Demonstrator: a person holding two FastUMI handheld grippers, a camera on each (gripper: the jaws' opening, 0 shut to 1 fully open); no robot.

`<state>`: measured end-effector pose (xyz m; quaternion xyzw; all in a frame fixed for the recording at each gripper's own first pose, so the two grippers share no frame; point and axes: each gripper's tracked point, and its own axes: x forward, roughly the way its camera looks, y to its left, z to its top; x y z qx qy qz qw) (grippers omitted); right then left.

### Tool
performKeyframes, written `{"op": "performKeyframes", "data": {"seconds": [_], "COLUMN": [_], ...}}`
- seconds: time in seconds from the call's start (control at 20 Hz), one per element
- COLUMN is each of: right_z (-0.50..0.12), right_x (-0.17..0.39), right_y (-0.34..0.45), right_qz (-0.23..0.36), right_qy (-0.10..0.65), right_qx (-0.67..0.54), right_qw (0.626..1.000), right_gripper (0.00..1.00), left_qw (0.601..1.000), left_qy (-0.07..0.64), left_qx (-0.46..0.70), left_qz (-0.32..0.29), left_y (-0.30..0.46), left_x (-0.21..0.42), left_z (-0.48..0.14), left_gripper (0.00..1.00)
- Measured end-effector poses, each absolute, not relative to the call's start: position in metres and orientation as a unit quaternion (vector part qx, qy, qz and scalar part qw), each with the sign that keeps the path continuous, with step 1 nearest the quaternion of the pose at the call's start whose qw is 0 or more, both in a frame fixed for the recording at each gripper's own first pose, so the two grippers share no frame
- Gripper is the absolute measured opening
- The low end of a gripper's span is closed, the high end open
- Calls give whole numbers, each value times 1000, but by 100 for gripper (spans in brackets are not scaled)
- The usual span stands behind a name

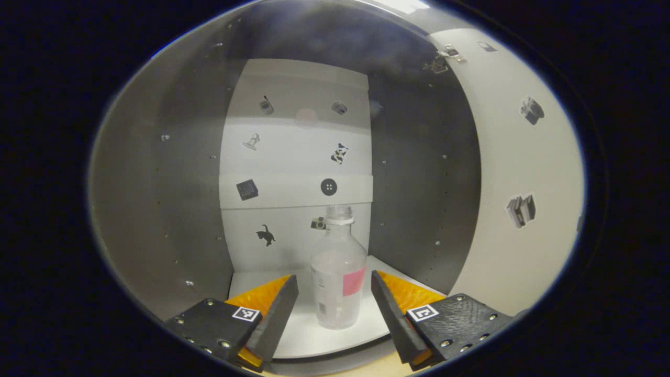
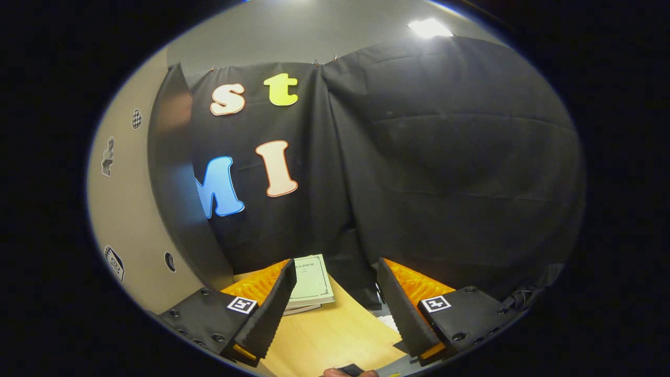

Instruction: Open the cabinet door with the right hand, grasp the bottle in the cabinet with the left hand and place it on the coaster, then close the cabinet door with the right hand.

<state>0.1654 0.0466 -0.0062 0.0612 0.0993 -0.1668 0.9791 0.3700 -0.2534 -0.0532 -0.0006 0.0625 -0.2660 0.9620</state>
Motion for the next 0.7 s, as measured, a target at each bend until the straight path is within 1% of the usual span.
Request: {"op": "performKeyframes", "data": {"seconds": [0.05, 0.1, 0.3, 0.5, 0.6, 0.7], "right_z": [-9, -11, -12, -23, -29, -32], "right_x": [170, 175, 199, 215, 219, 221], "right_y": [45, 44, 39, 41, 42, 45], "right_qz": [-168, -169, -173, -173, -172, -170], "right_qy": [101, 103, 97, 106, 112, 116], "right_qx": [62, 63, 68, 72, 74, 76], "right_qw": [979, 978, 978, 977, 976, 976], "right_gripper": [98, 98, 98, 98, 98, 98], "left_qw": [962, 961, 959, 957, 956, 954], "left_qy": [64, 65, 66, 63, 64, 65], "left_qx": [0, -2, -7, -1, 4, 4], "left_qz": [-266, -268, -277, -284, -288, -293], "left_y": [-255, -257, -265, -272, -273, -274], "left_x": [374, 379, 393, 396, 397, 395], "left_z": [-56, -58, -62, -63, -66, -65], "left_gripper": [87, 88, 87, 88, 73, 73]}}
